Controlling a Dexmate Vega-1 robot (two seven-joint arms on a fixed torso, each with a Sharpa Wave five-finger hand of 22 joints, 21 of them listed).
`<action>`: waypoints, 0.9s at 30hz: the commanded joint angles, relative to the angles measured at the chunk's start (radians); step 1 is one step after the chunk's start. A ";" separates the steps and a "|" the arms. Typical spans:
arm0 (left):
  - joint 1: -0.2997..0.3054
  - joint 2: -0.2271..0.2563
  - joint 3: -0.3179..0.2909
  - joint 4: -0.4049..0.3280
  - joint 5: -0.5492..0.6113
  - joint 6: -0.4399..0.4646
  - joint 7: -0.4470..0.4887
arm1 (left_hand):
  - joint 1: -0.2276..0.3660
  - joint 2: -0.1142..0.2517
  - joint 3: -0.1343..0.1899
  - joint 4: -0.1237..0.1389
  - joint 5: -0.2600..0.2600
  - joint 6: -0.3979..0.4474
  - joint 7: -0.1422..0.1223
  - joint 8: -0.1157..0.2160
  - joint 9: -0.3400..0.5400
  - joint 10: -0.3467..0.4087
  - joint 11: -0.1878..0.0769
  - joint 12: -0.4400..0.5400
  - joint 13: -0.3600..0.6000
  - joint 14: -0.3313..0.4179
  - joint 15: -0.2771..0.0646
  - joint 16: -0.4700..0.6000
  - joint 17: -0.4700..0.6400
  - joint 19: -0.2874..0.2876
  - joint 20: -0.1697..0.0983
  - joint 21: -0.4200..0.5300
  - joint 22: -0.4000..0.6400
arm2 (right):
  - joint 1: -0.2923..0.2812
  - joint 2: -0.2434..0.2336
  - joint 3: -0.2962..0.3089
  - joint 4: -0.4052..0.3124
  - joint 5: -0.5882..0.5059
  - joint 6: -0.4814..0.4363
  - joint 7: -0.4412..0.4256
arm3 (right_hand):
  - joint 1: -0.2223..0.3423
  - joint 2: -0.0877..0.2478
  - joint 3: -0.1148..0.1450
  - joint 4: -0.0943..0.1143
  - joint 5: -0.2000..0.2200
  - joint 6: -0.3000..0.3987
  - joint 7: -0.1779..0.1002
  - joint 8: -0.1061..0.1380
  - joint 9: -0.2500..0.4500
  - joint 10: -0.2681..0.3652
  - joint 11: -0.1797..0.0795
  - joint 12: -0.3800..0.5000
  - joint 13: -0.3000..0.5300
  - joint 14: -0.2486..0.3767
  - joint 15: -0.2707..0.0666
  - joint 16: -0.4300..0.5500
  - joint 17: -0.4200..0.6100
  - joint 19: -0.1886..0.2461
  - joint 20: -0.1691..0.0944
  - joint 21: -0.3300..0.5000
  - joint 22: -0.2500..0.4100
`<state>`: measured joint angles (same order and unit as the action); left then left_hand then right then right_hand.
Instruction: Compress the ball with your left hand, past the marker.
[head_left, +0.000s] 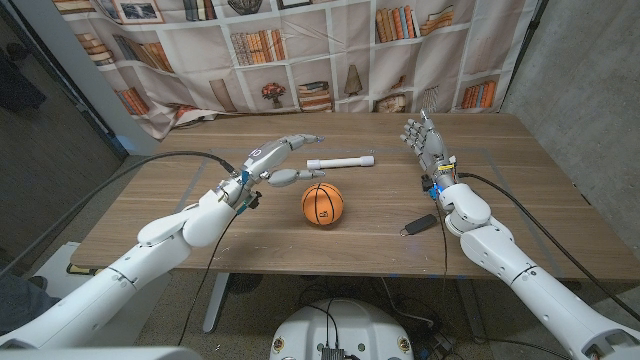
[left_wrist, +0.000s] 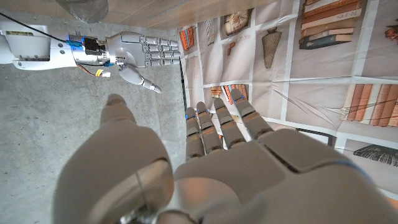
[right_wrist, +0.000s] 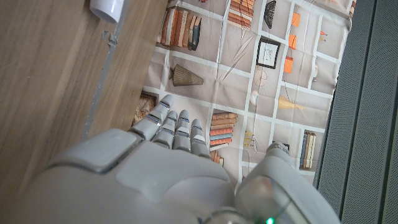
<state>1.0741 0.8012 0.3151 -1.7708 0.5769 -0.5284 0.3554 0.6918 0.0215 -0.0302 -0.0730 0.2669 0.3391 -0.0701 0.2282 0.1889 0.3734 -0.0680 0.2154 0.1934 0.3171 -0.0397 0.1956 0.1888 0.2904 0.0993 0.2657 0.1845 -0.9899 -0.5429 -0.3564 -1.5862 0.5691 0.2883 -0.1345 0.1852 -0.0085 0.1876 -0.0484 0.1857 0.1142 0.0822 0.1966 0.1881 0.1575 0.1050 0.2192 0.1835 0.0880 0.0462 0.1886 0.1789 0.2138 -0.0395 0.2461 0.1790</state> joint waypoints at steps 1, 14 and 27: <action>0.018 0.080 0.016 -0.105 0.074 0.117 -0.024 | -0.021 -0.003 -0.011 0.002 0.008 -0.017 -0.007 -0.011 0.003 -0.023 0.001 -0.008 0.005 -0.020 0.005 -0.005 0.004 -0.001 0.030 -0.009 0.006 | 0.000 -0.004 0.000 -0.001 0.009 -0.008 0.008 | 0.003 0.003 0.003 -0.005 0.003 0.010 -0.002 0.004 0.004 0.014 0.000 0.003 0.003 0.013 0.000 0.000 0.004 0.011 -0.053 -0.001 0.005; 0.015 0.162 0.026 -0.199 0.093 0.219 -0.135 | -0.065 -0.027 -0.046 0.022 0.014 -0.131 -0.007 -0.044 0.008 -0.105 0.011 -0.025 0.012 -0.072 0.051 -0.008 0.008 -0.004 0.105 -0.020 0.008 | 0.012 -0.008 -0.008 -0.005 0.009 -0.024 0.019 | 0.003 0.003 0.002 -0.006 0.003 0.009 -0.002 0.003 0.004 0.014 -0.001 0.002 0.003 0.015 0.001 0.000 0.004 0.012 -0.050 -0.003 0.005; 0.028 0.235 0.021 -0.301 0.132 0.310 -0.241 | -0.071 -0.042 -0.060 0.023 0.021 -0.155 -0.016 -0.041 0.010 -0.141 0.007 -0.026 0.014 -0.099 0.070 -0.011 0.007 0.022 0.113 -0.015 0.007 | 0.008 -0.017 -0.006 -0.020 0.013 -0.032 0.021 | 0.002 0.004 0.001 -0.007 0.003 0.011 -0.002 0.003 0.004 0.016 0.000 0.002 0.003 0.017 0.002 -0.001 0.005 0.013 -0.048 -0.005 0.005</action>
<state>1.0947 0.9717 0.3368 -1.9856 0.6767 -0.2939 0.2025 0.6179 -0.0182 -0.0813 -0.0495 0.2823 0.1835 -0.0819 0.1869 0.1933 0.2366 -0.0587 0.1883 0.2026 0.2176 0.0291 0.1878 0.1935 0.3036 0.2116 0.2472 0.1887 -0.9799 -0.5536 -0.3625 -1.5952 0.5787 0.2636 -0.1153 0.1852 -0.0086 0.1848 -0.0512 0.1857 0.1142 0.0822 0.1966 0.1881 0.1665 0.1033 0.2192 0.1835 0.0966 0.0482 0.1886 0.1788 0.2138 -0.0394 0.2461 0.1790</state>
